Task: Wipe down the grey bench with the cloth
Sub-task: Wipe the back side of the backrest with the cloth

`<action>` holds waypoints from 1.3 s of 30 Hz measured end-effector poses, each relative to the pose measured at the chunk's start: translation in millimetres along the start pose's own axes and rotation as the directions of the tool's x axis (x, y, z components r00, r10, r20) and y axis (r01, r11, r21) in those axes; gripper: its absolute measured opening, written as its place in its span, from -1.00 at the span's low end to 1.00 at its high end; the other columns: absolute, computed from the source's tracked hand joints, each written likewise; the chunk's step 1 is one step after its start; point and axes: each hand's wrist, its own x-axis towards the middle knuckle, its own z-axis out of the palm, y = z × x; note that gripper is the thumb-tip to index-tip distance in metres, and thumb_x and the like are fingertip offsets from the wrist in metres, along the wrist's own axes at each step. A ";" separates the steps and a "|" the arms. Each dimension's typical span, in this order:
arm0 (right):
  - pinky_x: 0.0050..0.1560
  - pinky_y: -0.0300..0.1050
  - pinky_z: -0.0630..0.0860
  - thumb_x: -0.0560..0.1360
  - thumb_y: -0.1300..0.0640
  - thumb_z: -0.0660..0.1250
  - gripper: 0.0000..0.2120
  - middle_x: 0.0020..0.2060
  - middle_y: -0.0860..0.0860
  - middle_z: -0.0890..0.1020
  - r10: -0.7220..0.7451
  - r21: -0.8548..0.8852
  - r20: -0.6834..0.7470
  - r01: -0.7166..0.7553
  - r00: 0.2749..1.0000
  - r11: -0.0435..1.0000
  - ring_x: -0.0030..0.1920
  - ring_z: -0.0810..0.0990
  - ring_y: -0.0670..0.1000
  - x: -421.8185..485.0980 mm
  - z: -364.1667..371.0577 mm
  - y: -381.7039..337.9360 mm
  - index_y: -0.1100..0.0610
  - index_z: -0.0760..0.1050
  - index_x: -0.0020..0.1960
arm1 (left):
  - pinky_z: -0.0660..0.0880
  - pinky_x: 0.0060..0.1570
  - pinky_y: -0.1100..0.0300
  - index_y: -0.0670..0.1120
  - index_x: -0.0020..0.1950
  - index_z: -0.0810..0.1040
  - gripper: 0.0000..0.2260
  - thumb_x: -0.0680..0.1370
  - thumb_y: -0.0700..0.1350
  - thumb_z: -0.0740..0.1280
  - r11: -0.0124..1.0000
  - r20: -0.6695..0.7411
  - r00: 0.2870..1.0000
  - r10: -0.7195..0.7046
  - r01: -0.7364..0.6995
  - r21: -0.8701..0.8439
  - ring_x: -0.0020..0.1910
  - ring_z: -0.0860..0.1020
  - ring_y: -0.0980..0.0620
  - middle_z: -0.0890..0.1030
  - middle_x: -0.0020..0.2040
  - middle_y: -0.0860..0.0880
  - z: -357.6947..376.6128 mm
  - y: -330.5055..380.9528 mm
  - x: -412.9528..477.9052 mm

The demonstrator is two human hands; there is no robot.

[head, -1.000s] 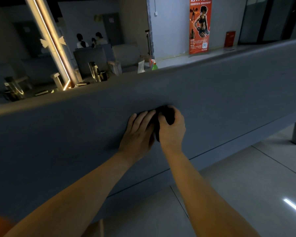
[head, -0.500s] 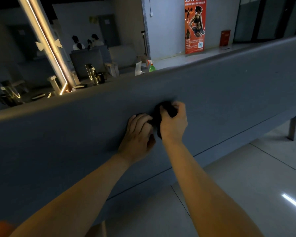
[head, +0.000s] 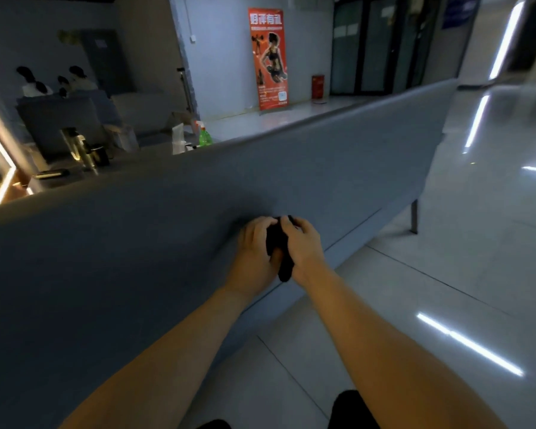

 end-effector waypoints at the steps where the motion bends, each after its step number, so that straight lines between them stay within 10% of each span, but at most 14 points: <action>1: 0.08 0.11 0.66 0.63 -0.06 0.33 -0.75 0.07 0.07 0.66 0.003 0.025 -0.036 -0.002 0.999 1.000 0.04 0.67 0.07 2.7 -8.3 -5.4 0.06 0.58 0.21 | 0.40 0.33 -0.02 -0.19 0.41 0.38 -0.61 0.61 -0.14 0.32 0.998 0.029 0.999 -0.042 0.043 -0.046 0.33 0.32 0.01 0.34 0.45 -0.12 6.8 8.1 8.8; 11: -0.06 -0.01 0.61 0.60 0.14 0.31 -0.86 0.15 0.18 0.59 -0.024 0.273 -0.241 0.092 0.970 0.958 0.11 0.62 0.15 29.4 -94.1 -35.3 0.04 0.42 0.15 | 0.45 -0.31 0.20 -0.08 0.15 0.38 -0.88 0.68 -0.06 0.23 0.915 0.185 0.958 -0.221 0.269 -0.300 -0.16 0.56 0.10 0.58 -0.06 0.02 81.3 72.0 79.7; 18: 0.03 -0.13 0.57 0.54 0.16 0.41 -0.72 0.27 0.16 0.48 -0.245 -0.018 -0.219 0.247 0.944 0.969 0.22 0.57 0.13 106.6 -180.6 -55.9 -0.03 0.46 0.19 | 0.61 -0.10 0.00 -0.04 0.03 0.37 -0.82 0.55 -0.07 0.35 0.728 0.278 0.882 -0.379 0.470 -0.499 -0.08 0.61 -0.05 0.59 0.01 -0.10 182.8 101.5 140.3; 23: 0.29 0.00 0.53 0.53 -0.05 0.44 -0.70 0.30 0.03 0.49 -0.305 -0.183 -0.016 0.297 0.952 0.937 0.26 0.54 0.00 187.4 -224.9 -80.7 -0.20 0.50 0.24 | 0.54 -0.03 0.12 -0.19 0.07 0.54 -0.74 0.65 -0.07 0.12 0.274 0.391 0.794 -0.466 0.550 -0.789 0.00 0.63 -0.12 0.64 -0.07 -0.15 248.0 131.3 202.0; 29: 0.16 -0.05 0.57 0.61 0.04 0.38 -0.64 0.19 -0.07 0.55 -0.328 -0.213 0.077 0.337 0.942 0.917 0.17 0.56 -0.04 275.6 -269.4 -111.3 -0.04 0.43 0.38 | 0.51 -0.16 0.32 -0.06 0.20 0.55 -0.74 0.59 0.02 0.25 0.788 0.173 0.915 -0.364 0.401 -0.468 -0.16 0.59 0.20 0.64 -0.10 0.07 302.0 141.3 264.3; 32: 0.08 0.07 0.66 0.60 0.09 0.39 -0.75 0.05 -0.07 0.58 -0.303 -0.159 0.068 0.311 0.950 0.937 0.05 0.63 0.00 312.7 -273.6 -124.6 0.00 0.45 0.25 | 0.44 0.31 -0.04 -0.04 0.17 0.60 -0.72 0.61 -0.10 0.12 0.978 -0.016 0.985 -0.172 0.169 -0.123 -0.19 0.56 0.13 0.61 -0.25 0.11 316.8 123.0 294.0; 39: -0.15 0.01 0.63 0.65 -0.02 0.31 -0.84 0.03 0.04 0.59 -0.314 -0.096 -0.049 0.308 0.948 0.946 -0.02 0.63 0.07 386.5 -283.1 -138.0 -0.01 0.40 0.18 | 0.03 0.55 0.00 -0.08 0.42 0.52 -0.64 0.64 -0.07 0.26 0.868 -0.028 0.999 0.026 -0.009 0.496 0.43 0.33 -0.08 0.46 0.44 -0.03 327.9 71.3 315.4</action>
